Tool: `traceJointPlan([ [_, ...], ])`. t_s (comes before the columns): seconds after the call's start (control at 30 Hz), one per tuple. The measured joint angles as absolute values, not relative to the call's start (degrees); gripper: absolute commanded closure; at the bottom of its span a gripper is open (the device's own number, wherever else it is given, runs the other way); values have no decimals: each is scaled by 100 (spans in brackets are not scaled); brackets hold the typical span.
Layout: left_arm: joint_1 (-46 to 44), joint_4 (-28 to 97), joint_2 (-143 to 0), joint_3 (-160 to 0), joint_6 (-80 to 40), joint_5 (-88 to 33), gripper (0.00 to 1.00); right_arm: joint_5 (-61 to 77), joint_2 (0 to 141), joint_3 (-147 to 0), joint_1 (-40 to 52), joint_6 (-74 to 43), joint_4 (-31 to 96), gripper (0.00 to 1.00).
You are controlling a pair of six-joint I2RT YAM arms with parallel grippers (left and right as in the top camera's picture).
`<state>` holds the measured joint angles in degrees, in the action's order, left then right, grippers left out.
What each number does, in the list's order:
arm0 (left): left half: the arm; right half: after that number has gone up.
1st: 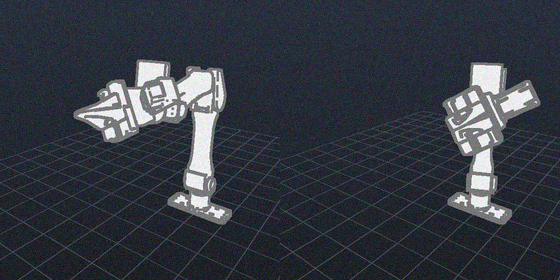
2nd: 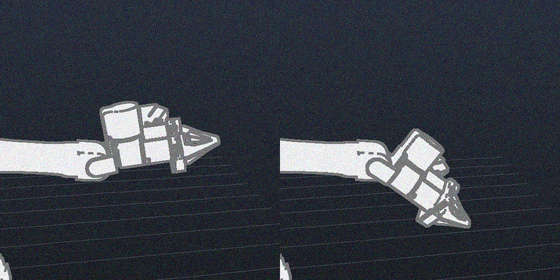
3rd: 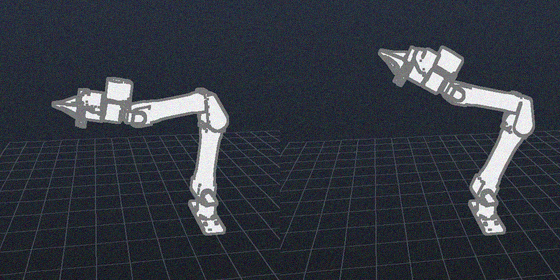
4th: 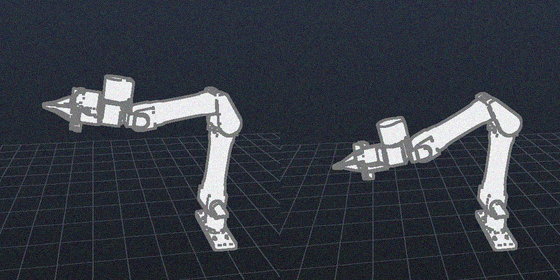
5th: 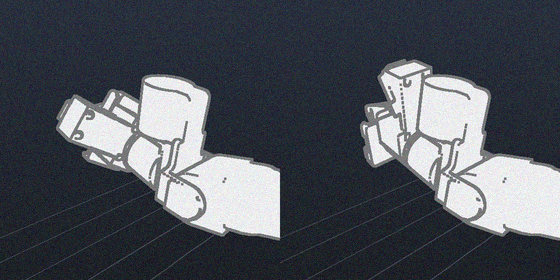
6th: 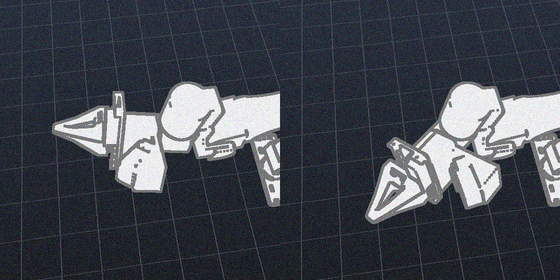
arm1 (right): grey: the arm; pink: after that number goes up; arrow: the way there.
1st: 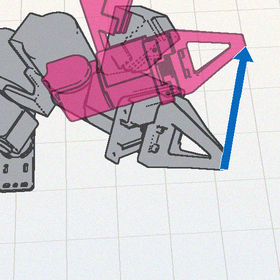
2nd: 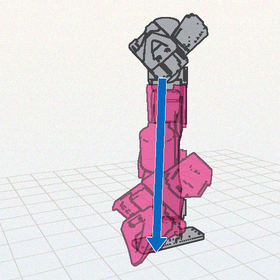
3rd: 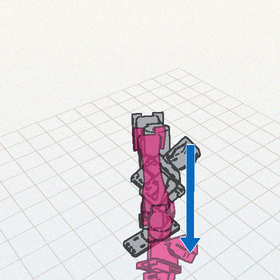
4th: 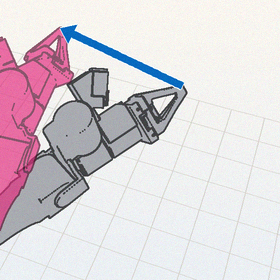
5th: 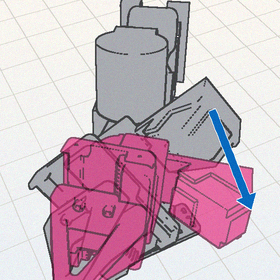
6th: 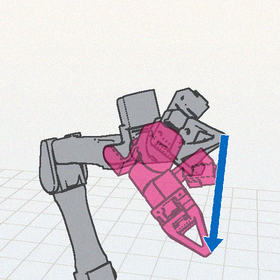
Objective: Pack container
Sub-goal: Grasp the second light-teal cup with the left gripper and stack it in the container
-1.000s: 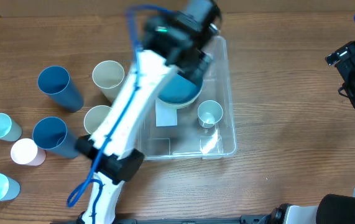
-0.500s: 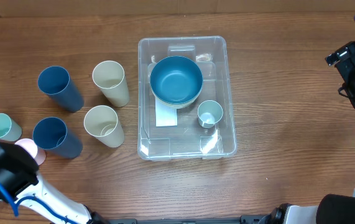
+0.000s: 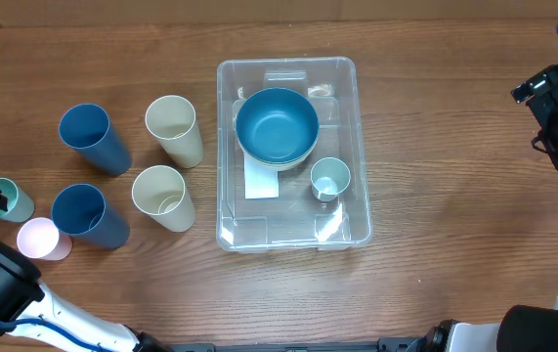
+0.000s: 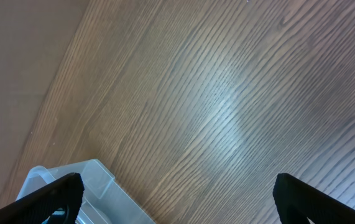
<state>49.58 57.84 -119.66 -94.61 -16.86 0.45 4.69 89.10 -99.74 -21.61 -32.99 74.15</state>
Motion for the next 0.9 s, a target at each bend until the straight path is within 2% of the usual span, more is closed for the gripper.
traceJointPlan([
  [0.1,4950,5710,-11966,-9454,-1653,-64,96,467,8912,-9974,-2161,-3299,7417,0],
  [0.2,4950,6219,-11959,-9727,-1651,-486,96,469,8910,-9974,-2161,-3301,7415,0],
  [0.3,4831,7242,-11489,-11306,-1660,-1052,96,469,8912,-9974,-2161,-3301,7415,0],
  [0.37,4425,7559,-10744,-12088,-1640,-1341,96,469,8910,-9974,-2161,-3301,7415,0],
  [0.47,2705,7607,-9421,-12584,-1253,-1717,95,469,8912,-9974,-2161,-3299,7417,0],
  [0.5,1579,7673,-9137,-12619,-904,-1874,94,469,8912,-9974,-2161,-3301,7417,0],
  [0.6,-325,7784,-9277,-12597,-204,-1721,94,471,8912,-9974,-2161,-3304,7417,0],
  [0.67,-1900,7762,-9841,-12549,143,-1498,95,469,8910,-9974,-2161,-3304,7413,0],
  [0.77,-3081,7767,-10787,-12484,366,-1057,95,467,8912,-9974,-2161,-3301,7413,0],
  [0.9,-3570,7846,-11679,-12484,467,-631,95,469,8910,-9974,-2161,-3301,7415,0],
])
